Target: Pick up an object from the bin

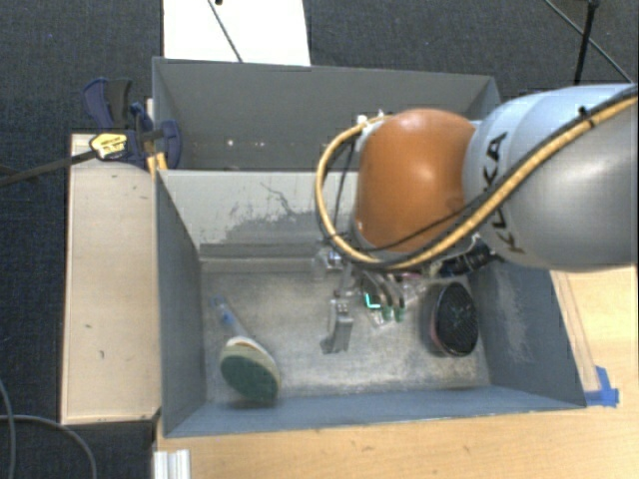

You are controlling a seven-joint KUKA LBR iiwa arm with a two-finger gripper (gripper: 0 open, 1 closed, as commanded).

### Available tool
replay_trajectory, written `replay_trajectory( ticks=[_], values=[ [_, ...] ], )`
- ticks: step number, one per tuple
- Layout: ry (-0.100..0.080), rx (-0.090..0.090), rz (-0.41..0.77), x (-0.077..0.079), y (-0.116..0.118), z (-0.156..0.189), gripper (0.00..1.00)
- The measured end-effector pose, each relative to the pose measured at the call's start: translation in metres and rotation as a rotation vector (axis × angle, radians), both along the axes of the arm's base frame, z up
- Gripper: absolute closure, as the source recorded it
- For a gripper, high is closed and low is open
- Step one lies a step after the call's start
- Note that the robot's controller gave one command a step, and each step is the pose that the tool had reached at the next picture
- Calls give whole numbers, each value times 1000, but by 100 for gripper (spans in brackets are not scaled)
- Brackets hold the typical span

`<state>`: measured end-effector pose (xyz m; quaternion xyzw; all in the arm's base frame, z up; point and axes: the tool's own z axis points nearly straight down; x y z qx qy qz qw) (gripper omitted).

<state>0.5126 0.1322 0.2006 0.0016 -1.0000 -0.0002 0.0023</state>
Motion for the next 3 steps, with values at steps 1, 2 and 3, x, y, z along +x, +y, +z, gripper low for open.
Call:
replay_trajectory(
  ticks=[1, 2, 3],
  values=[
    [0, -1, 17, -26, 88, -132, 0],
    [-3, -4, -167, -7, 119, -100, 0],
    [-5, 0, 254, -26, 122, -77, 0]
  ],
)
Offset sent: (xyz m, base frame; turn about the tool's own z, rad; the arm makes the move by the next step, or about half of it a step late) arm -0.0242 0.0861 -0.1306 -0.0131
